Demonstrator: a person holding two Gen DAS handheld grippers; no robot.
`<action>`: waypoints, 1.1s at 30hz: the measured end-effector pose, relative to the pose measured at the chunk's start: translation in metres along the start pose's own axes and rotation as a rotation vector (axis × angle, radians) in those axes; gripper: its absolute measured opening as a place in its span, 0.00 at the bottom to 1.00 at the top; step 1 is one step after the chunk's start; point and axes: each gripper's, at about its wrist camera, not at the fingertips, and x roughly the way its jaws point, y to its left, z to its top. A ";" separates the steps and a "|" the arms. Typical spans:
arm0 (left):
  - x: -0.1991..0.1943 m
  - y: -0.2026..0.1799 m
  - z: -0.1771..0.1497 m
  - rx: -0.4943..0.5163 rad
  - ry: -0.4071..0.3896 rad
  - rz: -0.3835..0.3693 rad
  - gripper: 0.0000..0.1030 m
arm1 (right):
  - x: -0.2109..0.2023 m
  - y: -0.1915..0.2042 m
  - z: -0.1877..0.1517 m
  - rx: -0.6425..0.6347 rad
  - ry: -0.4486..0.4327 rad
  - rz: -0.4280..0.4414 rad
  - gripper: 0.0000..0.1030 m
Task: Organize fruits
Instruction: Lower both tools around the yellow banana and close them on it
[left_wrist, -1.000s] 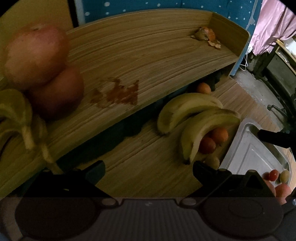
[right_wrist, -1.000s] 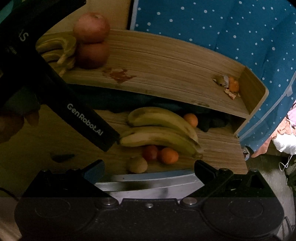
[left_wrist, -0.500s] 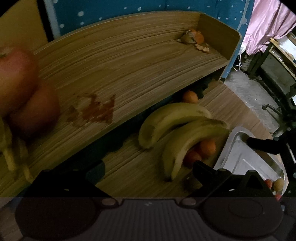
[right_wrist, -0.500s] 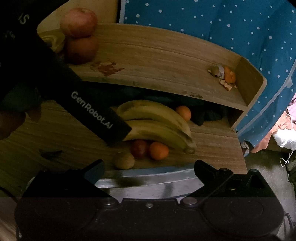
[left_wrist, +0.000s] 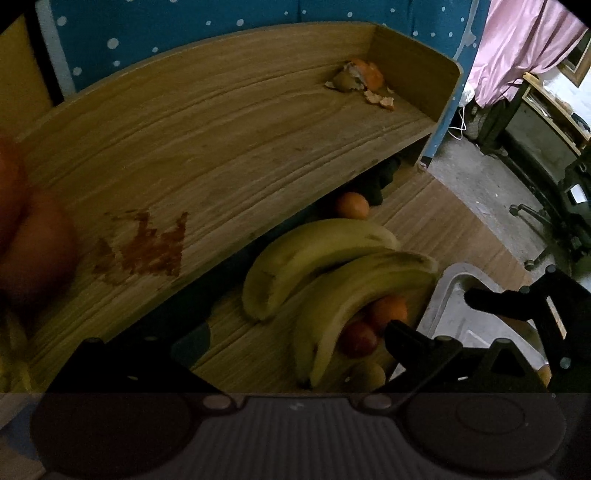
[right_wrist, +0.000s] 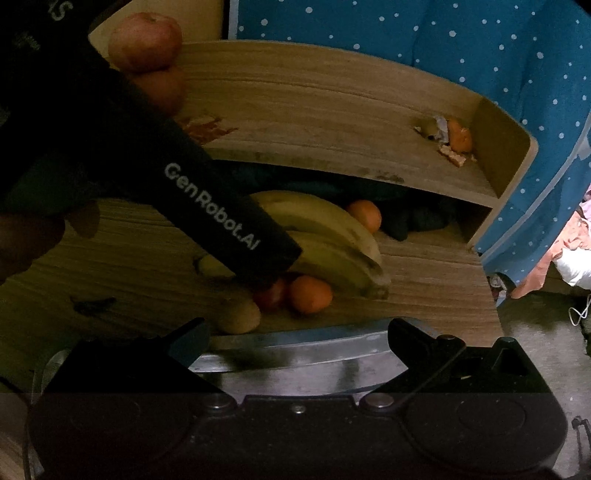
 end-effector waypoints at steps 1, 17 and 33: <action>0.001 0.000 0.000 0.001 0.003 -0.001 1.00 | 0.001 0.000 0.000 -0.001 0.002 0.003 0.99; 0.009 0.004 0.002 -0.004 0.024 -0.029 0.80 | 0.008 -0.006 0.002 0.019 -0.026 0.003 0.85; 0.019 0.005 0.005 -0.007 0.038 -0.056 0.58 | 0.012 -0.019 0.004 0.058 -0.012 -0.027 0.53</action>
